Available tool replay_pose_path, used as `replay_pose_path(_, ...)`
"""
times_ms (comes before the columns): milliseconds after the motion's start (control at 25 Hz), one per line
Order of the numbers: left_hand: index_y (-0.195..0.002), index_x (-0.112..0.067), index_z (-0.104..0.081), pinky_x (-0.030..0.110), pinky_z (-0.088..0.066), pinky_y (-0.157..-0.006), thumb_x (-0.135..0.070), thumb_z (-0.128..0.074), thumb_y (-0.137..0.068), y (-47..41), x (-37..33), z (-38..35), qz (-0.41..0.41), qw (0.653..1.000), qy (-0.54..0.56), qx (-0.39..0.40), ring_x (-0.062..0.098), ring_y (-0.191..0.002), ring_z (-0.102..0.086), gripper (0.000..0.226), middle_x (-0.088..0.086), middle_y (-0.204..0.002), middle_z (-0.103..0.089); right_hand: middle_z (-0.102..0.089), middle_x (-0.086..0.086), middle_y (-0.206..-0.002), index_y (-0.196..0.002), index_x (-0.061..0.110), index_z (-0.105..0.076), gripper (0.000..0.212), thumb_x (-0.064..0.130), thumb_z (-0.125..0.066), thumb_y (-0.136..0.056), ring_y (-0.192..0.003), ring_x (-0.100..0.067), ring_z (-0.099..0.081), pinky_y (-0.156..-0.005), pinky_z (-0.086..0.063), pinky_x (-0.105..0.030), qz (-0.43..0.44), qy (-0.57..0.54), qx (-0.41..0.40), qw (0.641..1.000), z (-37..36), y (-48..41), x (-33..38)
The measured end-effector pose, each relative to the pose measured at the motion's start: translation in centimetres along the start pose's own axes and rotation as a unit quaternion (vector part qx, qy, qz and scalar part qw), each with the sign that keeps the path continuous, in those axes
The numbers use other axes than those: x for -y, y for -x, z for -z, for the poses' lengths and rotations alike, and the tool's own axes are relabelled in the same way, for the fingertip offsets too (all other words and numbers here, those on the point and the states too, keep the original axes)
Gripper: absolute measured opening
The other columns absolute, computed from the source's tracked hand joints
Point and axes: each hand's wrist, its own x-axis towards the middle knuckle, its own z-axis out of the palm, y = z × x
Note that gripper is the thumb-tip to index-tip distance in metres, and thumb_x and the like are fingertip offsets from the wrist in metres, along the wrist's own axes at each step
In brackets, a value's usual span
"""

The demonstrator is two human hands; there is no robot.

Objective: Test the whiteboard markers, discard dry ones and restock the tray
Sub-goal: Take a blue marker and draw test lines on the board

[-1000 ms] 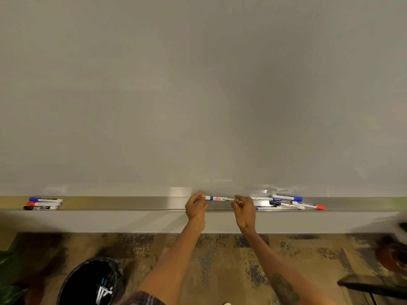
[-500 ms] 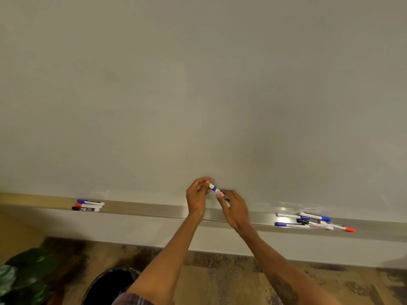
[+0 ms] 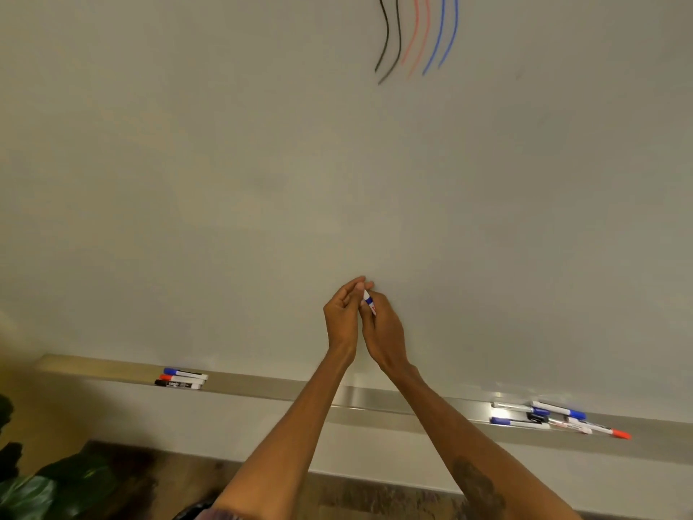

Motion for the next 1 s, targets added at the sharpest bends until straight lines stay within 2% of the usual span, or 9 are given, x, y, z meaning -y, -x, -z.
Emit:
replay_pose_path(200,-0.112,-0.011,-0.073,0.029,-0.056,-0.095,-0.018,-0.059,-0.098,-1.4,-4.5,-1.9,-0.044,0.999,0.0,0.011,0.015,-0.103,-0.07,0.02,0.001,-0.107,-0.075,-0.07,0.001,-0.116,-0.132,0.016,-0.057,0.034,0.03,-0.046,-0.103,-0.098,-0.014,-0.067,-0.08,-0.048,-0.019,0.062,0.06,-0.085,0.993,2.5,-2.5,3.9)
replay_pose_path(320,-0.108,-0.011,-0.073,0.032,-0.055,-0.094,-0.018,-0.056,-0.1,-2.4,-7.3,-3.3,-0.08,0.996,0.019,0.036,0.02,-0.102,-0.07,0.02,0.01,-0.104,-0.075,-0.072,0.007,-0.095,-0.126,0.025,-0.062,0.031,0.037,-0.045,-0.103,-0.081,-0.009,-0.066,-0.069,-0.05,-0.023,0.086,0.056,-0.106,0.989,4.9,-3.9,6.3)
replay_pose_path(360,-0.106,-0.011,-0.073,0.031,-0.055,-0.092,-0.018,-0.055,-0.101,-2.5,-8.5,-3.9,-0.09,0.994,0.036,0.044,0.022,-0.1,-0.071,0.02,0.013,-0.102,-0.075,-0.072,0.009,-0.097,-0.126,0.027,-0.062,0.031,0.039,-0.044,-0.103,-0.084,-0.008,-0.066,-0.072,-0.052,-0.025,0.095,0.038,-0.101,0.99,5.7,-4.3,7.0)
replay_pose_path(480,-0.103,-0.006,-0.071,0.031,-0.055,-0.092,-0.015,-0.052,-0.102,-3.3,-12.2,-5.4,-0.141,0.988,0.064,0.029,0.024,-0.099,-0.071,0.021,0.015,-0.099,-0.074,-0.065,0.008,-0.121,-0.138,0.024,-0.054,0.037,0.035,-0.044,-0.104,-0.108,-0.001,-0.061,-0.091,-0.049,-0.017,0.103,-0.068,-0.09,0.988,7.6,-5.3,8.8)
replay_pose_path(640,-0.11,-0.006,-0.067,0.027,-0.053,-0.094,-0.02,-0.059,-0.099,-4.4,-17.2,-7.2,-0.242,0.969,0.038,0.019,0.018,-0.1,-0.071,0.02,0.007,-0.1,-0.075,-0.053,-0.004,-0.102,-0.151,0.023,-0.034,0.047,0.015,-0.039,-0.106,-0.078,-0.01,-0.055,-0.073,-0.051,-0.016,0.086,-0.16,-0.123,0.976,10.3,-7.4,11.7)
replay_pose_path(720,-0.111,-0.009,-0.068,0.024,-0.053,-0.093,-0.021,-0.067,-0.094,-5.1,-19.6,-7.9,-0.289,0.957,0.022,0.0,0.013,-0.101,-0.069,0.021,0.002,-0.103,-0.074,-0.059,-0.009,-0.104,-0.148,0.024,-0.041,0.045,0.015,-0.045,-0.104,-0.078,-0.02,-0.063,-0.075,-0.057,-0.023,0.096,-0.223,-0.14,0.96,12.3,-8.6,13.3)
replay_pose_path(840,-0.114,-0.011,-0.069,0.031,-0.054,-0.097,-0.019,-0.069,-0.092,-6.6,-22.5,-8.7,-0.366,0.93,0.0,-0.02,0.011,-0.105,-0.068,0.024,0.0,-0.108,-0.073,-0.066,-0.013,-0.1,-0.121,0.009,-0.066,0.025,0.01,-0.055,-0.099,-0.079,-0.028,-0.069,-0.079,-0.061,-0.04,0.082,-0.349,-0.159,0.92,15.1,-10.1,16.0)
replay_pose_path(920,-0.117,-0.008,-0.068,0.037,-0.051,-0.102,-0.018,-0.067,-0.093,-8.0,-24.3,-9.1,-0.417,0.908,-0.021,-0.034,0.011,-0.11,-0.067,0.026,0.003,-0.112,-0.073,-0.067,-0.017,-0.101,-0.114,0.002,-0.068,0.021,0.007,-0.056,-0.098,-0.086,-0.031,-0.07,-0.085,-0.058,-0.042,0.07,-0.423,-0.148,0.891,16.7,-11.1,17.2)
replay_pose_path(1000,-0.121,-0.004,-0.067,0.041,-0.045,-0.109,-0.019,-0.064,-0.095,-9.7,-25.9,-9.7,-0.457,0.887,-0.038,-0.054,0.006,-0.117,-0.063,0.03,0.004,-0.118,-0.072,-0.068,-0.019,-0.107,-0.12,0.003,-0.065,0.026,0.009,-0.05,-0.1,-0.101,-0.033,-0.069,-0.093,-0.055,-0.043,0.058,-0.478,-0.118,0.869,18.1,-11.7,18.2)
